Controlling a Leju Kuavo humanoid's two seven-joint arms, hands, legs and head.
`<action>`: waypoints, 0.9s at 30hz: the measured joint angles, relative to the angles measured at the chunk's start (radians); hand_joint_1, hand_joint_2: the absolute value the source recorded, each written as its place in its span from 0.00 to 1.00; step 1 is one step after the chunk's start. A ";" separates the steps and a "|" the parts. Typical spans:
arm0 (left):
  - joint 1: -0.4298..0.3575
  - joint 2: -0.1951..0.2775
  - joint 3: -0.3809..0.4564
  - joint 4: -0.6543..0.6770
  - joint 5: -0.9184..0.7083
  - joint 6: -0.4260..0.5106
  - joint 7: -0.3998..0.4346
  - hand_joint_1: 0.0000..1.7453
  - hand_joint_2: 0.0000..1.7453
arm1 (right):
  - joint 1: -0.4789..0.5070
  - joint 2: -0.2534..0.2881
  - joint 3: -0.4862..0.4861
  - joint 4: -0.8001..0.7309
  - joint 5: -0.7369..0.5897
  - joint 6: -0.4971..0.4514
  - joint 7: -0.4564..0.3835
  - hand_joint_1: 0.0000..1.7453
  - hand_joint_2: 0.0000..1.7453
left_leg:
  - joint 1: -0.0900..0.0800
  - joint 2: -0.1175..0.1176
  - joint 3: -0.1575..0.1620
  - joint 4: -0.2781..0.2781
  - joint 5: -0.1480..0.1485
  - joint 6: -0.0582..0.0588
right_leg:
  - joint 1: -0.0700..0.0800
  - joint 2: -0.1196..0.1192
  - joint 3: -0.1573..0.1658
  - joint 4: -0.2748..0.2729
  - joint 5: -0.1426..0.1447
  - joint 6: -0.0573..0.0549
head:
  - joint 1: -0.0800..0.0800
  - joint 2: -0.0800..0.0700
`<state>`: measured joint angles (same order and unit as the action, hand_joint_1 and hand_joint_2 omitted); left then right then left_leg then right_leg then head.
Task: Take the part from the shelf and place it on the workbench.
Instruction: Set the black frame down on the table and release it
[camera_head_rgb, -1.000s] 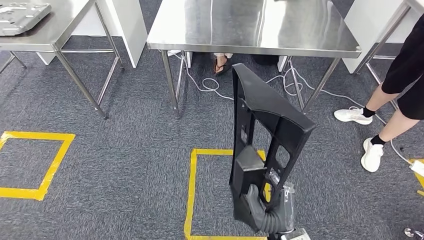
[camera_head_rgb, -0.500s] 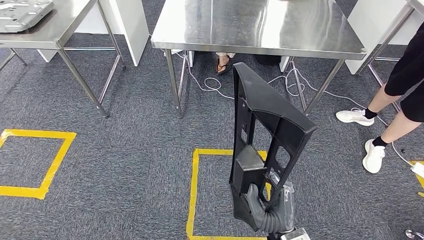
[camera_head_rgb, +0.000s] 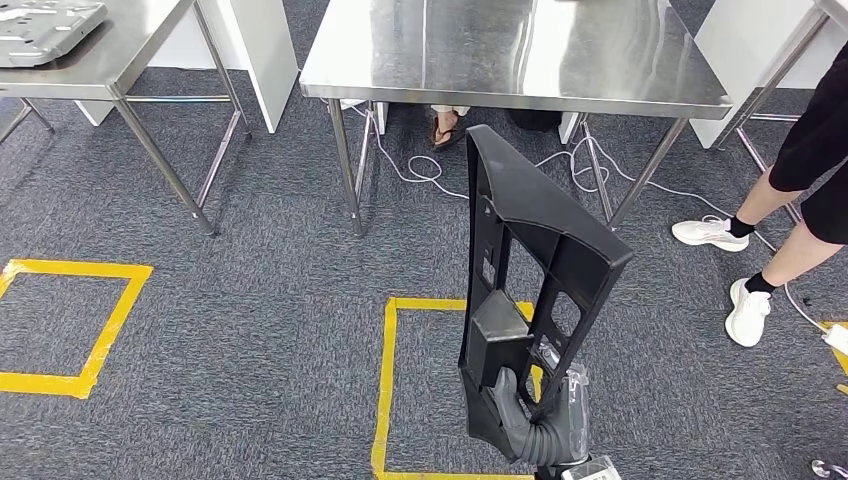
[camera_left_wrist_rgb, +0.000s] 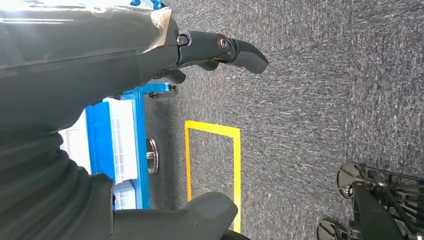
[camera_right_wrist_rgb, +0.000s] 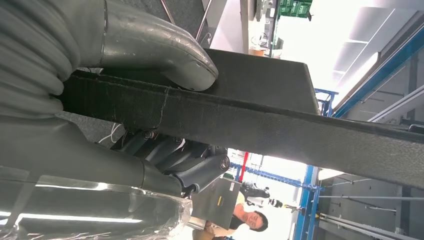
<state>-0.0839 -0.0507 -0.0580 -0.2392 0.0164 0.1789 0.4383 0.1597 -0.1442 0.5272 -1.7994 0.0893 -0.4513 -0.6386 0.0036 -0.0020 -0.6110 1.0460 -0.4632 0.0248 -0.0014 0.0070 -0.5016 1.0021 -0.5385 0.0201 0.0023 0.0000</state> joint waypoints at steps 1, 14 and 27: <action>0.000 0.000 0.000 0.000 0.000 0.000 0.000 0.00 1.00 | 0.000 0.000 0.000 0.000 0.000 0.000 0.000 1.00 1.00 | 0.000 0.000 0.000 0.000 0.000 0.000 | 0.000 0.000 0.000 0.000 0.000 0.000 | 0.000 0.000; 0.000 0.000 0.000 0.000 0.000 0.000 0.000 0.00 1.00 | 0.000 0.000 0.000 0.000 0.000 0.000 0.000 1.00 1.00 | 0.000 0.000 0.000 0.000 0.000 0.000 | 0.001 0.000 0.000 0.000 0.000 0.000 | 0.000 0.000; 0.000 0.000 0.000 0.000 0.000 0.000 0.000 0.00 1.00 | 0.000 0.000 0.000 0.000 0.000 0.000 0.000 1.00 1.00 | 0.000 0.000 0.000 0.000 0.000 0.000 | 0.001 0.000 0.001 0.000 0.000 0.000 | 0.000 0.000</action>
<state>-0.0839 -0.0507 -0.0580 -0.2392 0.0164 0.1789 0.4383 0.1597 -0.1442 0.5272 -1.7994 0.0893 -0.4513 -0.6386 0.0041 -0.0020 -0.6106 1.0459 -0.4632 0.0248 -0.0005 0.0070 -0.5011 1.0021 -0.5385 0.0201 0.0023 0.0000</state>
